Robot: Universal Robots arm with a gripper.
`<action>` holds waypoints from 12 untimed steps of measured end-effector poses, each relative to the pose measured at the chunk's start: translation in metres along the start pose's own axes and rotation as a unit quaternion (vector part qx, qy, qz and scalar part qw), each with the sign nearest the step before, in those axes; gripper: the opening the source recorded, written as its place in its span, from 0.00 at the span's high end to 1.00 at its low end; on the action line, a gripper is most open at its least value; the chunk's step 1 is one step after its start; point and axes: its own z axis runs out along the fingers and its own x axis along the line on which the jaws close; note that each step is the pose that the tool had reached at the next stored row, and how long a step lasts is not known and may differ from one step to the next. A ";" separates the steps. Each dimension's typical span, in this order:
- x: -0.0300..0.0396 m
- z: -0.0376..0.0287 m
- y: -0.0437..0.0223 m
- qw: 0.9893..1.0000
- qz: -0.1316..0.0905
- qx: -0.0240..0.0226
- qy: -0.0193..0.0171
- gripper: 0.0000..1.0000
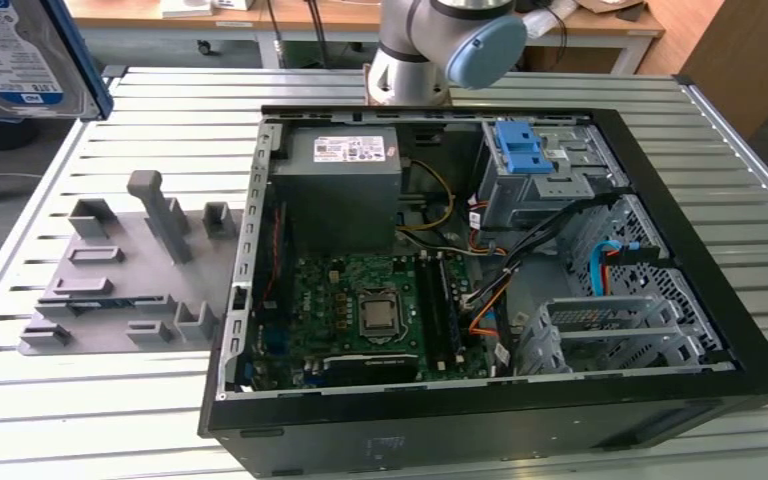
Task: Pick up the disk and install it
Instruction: 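Pick up the disk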
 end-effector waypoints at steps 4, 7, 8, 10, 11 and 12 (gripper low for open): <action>0.0002 -0.0001 -0.0071 1.000 0.000 0.000 0.000 0.64; 0.0007 -0.0002 -0.0126 1.000 0.000 0.000 0.000 0.64; 0.0009 -0.0002 -0.0144 1.000 0.000 0.000 0.000 0.64; 0.0013 -0.0003 -0.0180 1.000 0.000 0.000 0.000 0.64; 0.0016 -0.0003 -0.0198 1.000 0.000 0.000 0.000 0.64; 0.0019 -0.0003 -0.0216 1.000 0.000 0.000 0.000 0.64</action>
